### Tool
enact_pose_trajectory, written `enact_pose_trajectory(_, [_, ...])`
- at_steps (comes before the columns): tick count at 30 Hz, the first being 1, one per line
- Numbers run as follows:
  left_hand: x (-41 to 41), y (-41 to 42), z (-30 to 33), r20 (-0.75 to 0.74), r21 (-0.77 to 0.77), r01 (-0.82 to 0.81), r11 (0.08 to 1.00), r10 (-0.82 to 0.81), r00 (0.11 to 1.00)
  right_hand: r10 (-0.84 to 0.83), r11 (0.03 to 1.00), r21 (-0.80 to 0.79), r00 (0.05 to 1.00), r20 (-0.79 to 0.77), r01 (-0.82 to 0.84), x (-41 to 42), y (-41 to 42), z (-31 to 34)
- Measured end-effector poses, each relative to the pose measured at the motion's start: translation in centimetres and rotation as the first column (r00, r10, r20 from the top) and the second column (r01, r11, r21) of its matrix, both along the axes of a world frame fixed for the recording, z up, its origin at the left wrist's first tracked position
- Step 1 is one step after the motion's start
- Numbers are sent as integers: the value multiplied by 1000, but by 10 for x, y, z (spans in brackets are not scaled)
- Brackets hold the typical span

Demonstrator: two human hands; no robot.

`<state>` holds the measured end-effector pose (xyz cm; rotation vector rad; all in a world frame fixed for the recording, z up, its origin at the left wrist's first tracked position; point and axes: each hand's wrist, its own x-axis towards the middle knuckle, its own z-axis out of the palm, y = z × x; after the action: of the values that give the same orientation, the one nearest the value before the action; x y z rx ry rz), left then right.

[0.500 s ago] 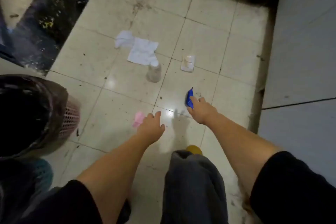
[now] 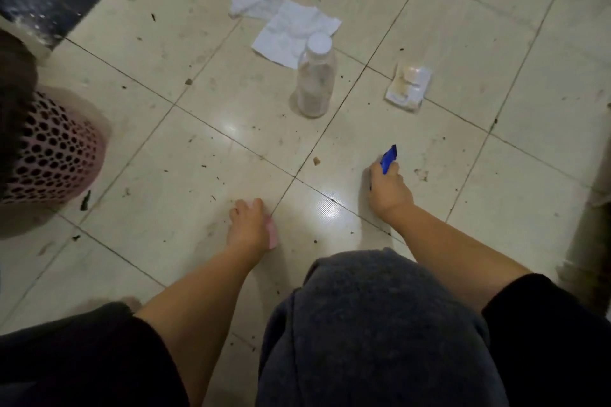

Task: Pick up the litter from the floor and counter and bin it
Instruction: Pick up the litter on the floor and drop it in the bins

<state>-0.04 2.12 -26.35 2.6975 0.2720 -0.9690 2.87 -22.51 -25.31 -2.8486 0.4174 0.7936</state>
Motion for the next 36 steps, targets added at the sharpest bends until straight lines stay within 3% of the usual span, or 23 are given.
enact_pose_trajectory(5, [5, -5, 26, 49, -159, -6, 987, 14, 999, 205, 937, 280, 978, 39, -207, 10, 19, 31])
enact_pose_trajectory(8, [44, 7, 62, 234, -203, 64, 977, -15, 972, 346, 848, 361, 922, 175, -387, 42, 59, 76])
enact_pose_trajectory(12, [116, 61, 150, 477, -199, 122, 972, -12, 879, 289, 792, 399, 859, 423, -463, 99, 133, 150])
enact_pose_trajectory(16, [156, 153, 248, 675, -84, 133, 988, -42, 737, 303, 725, 366, 747, 592, -584, 146, 224, 219])
enact_pose_trajectory(19, [165, 243, 288, 777, 30, 110, 993, -93, 622, 313, 645, 361, 664, 679, -674, 167, 306, 254])
enact_pose_trajectory(23, [157, 354, 279, 770, 138, 52, 989, -140, 623, 380, 530, 325, 561, 735, -784, 170, 407, 260])
enact_pose_trajectory(26, [148, 400, 241, 665, 164, 65, 984, -159, 730, 543, 528, 258, 555, 630, -809, 169, 464, 232])
enact_pose_trajectory(30, [157, 422, 183, 314, 165, 101, 981, -150, 937, 739, 610, 228, 649, 180, -759, 181, 523, 177])
enact_pose_trajectory(33, [168, 425, 150, 140, 102, 113, 988, -126, 982, 743, 666, 205, 662, -100, -717, 189, 550, 142])
enact_pose_trajectory(36, [174, 428, 121, 26, 53, 139, 989, -140, 990, 690, 721, 173, 672, -268, -671, 195, 564, 112])
